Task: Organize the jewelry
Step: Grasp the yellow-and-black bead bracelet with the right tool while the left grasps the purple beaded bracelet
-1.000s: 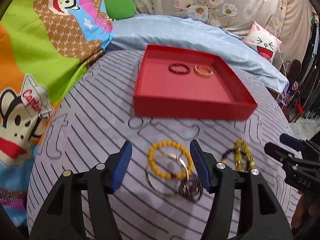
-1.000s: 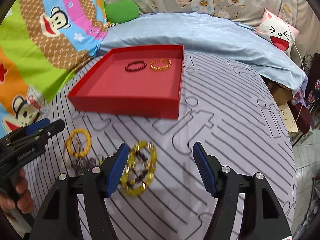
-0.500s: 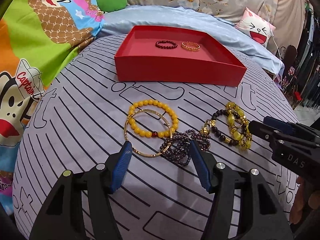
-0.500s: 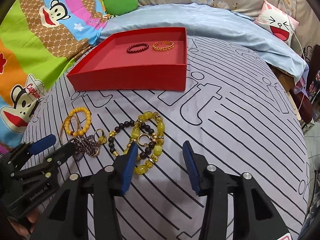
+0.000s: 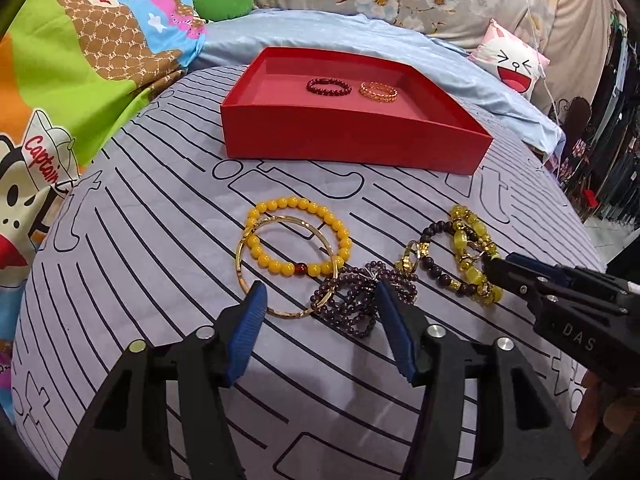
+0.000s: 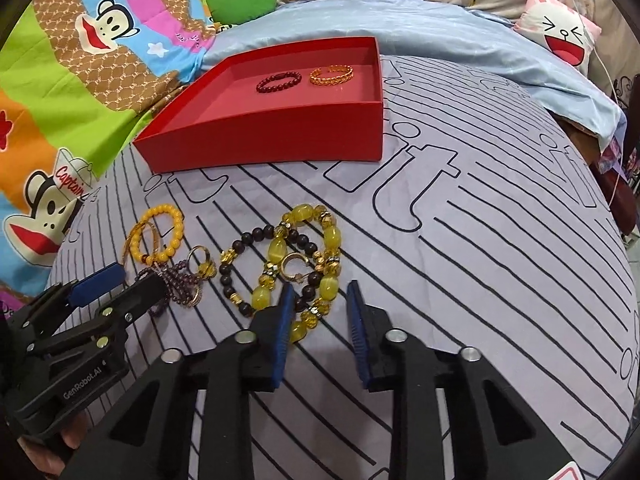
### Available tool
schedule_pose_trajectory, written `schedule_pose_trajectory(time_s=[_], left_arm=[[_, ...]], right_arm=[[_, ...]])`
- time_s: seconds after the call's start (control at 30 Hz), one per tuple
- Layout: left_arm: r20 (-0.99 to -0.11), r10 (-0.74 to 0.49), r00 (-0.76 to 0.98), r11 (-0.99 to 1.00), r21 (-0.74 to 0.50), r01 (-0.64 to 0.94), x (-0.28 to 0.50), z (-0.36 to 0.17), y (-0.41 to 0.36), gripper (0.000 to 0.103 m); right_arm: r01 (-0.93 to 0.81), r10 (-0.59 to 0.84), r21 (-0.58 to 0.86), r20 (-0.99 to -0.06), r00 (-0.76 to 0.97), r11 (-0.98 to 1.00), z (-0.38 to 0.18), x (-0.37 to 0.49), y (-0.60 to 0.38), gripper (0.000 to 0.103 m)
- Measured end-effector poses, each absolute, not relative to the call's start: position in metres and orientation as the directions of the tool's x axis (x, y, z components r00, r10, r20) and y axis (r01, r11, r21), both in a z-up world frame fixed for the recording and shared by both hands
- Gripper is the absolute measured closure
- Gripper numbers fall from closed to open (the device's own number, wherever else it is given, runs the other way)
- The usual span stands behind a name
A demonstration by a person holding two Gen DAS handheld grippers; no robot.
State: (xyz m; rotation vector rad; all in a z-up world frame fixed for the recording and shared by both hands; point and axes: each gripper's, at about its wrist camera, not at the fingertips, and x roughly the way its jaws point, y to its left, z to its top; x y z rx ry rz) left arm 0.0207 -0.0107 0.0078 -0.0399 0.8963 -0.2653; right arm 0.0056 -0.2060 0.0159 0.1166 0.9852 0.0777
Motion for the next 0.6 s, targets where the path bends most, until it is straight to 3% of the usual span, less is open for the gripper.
schedule_pose_trajectory(time_s=[0.07, 0.53, 0.6], left_arm=[[-0.765, -0.254, 0.591, 0.964, -0.153, 0.216, 0.019, 0.008, -0.009, 0.053], [-0.783, -0.272, 0.56, 0.958, -0.166, 0.233, 0.015, 0.007, -0.019, 0.056], [-0.78, -0.279, 0.56, 0.956, -0.171, 0.238, 0.016, 0.007, -0.02, 0.065]], right_arm=[[-0.01, 0.118, 0.135, -0.826, 0.551, 0.991, 0.016, 0.003, -0.206, 0.092], [0.03, 0.103, 0.141, -0.837, 0.537, 0.99, 0.015, -0.001, -0.218, 0.09], [0.025, 0.109, 0.144, -0.838, 0.534, 0.989, 0.013, 0.0, -0.216, 0.09]])
